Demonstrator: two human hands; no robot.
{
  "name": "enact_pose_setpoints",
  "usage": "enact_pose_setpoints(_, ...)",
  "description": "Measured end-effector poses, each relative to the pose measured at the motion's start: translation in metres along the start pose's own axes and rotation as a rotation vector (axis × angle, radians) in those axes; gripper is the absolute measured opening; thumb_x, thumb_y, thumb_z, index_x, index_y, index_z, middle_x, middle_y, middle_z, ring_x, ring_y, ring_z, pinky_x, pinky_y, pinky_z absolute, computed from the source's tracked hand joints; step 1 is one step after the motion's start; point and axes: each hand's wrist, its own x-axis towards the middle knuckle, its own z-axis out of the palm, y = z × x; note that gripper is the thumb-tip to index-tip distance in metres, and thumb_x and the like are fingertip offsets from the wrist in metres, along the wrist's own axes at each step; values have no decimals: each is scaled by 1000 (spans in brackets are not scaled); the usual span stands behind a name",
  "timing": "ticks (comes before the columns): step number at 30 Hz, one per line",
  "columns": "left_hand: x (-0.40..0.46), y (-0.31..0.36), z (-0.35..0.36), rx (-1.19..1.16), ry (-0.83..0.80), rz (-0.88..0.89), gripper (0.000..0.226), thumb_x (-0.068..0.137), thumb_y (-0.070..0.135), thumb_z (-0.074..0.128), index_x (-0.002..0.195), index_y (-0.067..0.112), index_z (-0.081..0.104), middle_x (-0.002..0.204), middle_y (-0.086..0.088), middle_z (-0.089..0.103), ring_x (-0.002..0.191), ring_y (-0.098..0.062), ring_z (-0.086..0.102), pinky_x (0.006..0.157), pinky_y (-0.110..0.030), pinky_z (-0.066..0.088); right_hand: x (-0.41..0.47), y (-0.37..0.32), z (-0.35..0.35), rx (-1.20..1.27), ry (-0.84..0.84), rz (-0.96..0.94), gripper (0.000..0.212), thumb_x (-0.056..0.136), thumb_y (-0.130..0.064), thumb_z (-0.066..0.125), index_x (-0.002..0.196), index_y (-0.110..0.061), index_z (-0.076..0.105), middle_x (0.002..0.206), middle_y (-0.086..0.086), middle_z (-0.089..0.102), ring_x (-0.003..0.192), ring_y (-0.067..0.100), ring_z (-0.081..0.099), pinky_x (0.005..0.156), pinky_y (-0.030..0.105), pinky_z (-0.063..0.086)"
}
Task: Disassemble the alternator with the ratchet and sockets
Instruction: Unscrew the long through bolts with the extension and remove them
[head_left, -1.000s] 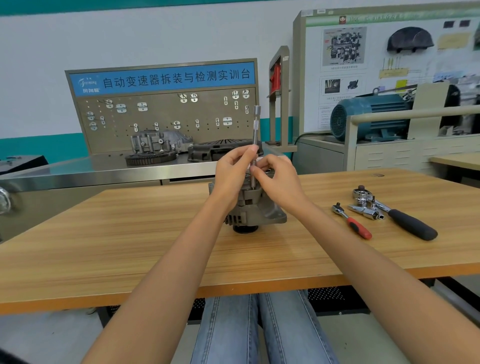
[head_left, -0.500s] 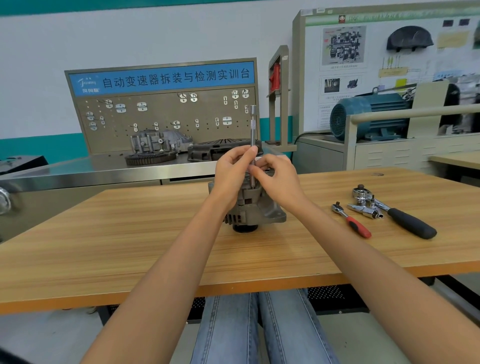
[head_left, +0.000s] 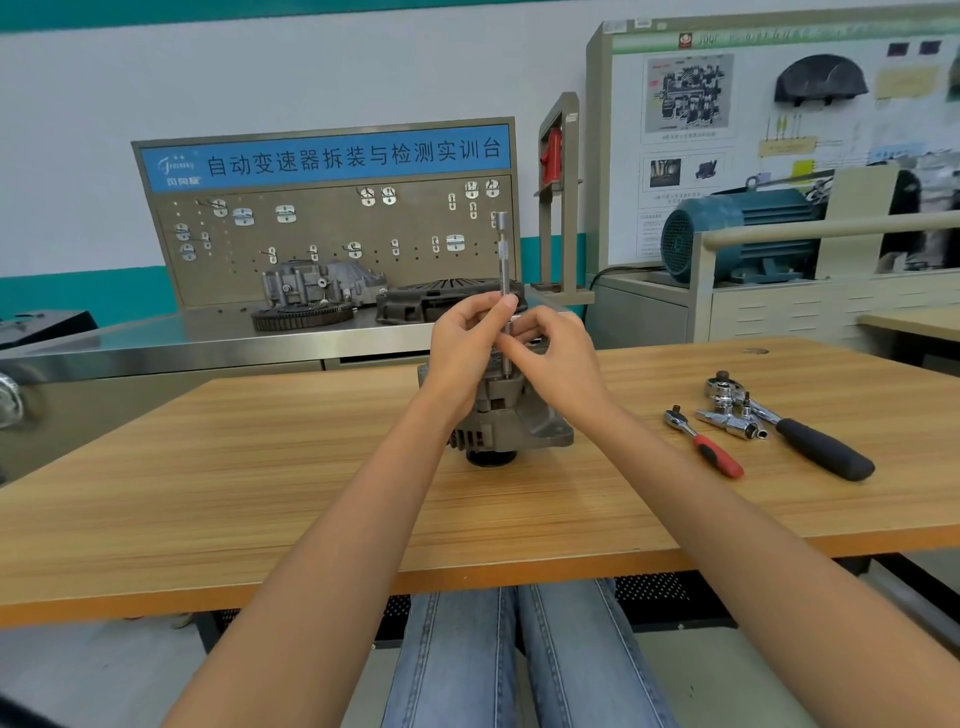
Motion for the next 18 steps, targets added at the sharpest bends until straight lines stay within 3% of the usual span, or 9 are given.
enact_pose_setpoints(2,0,0,0,7,5,12,26,91,20,64,114,7,64,97,0,66,93,-10,62,83,-22,50,0,0,0,-3,7,-2,17,88,-33,62,92,-17,64,89,-4,63,91,5,49,74,18,38)
enact_pose_setpoints(10,-2,2,3,34,-5,21,20,94,21,59,110,13,68,92,6,67,98,-12,63,87,-24,50,1,0,-1,-29,-14,-3,18,92,-30,57,100,-16,66,92,-3,64,100,12,52,85,30,45)
enact_pose_setpoints(15,-1,1,2,52,8,27,25,93,20,61,113,6,65,98,-3,67,99,-16,63,90,-28,52,1,-1,-2,-19,-24,-6,23,92,-29,56,108,-17,68,98,-4,67,102,9,52,88,31,45)
enact_pose_setpoints(18,-1,0,2,62,19,25,27,91,20,63,114,4,62,93,-1,65,90,-12,63,82,-24,52,1,-1,-1,11,-14,16,23,89,-33,60,104,-17,67,96,-2,66,100,9,55,88,33,48)
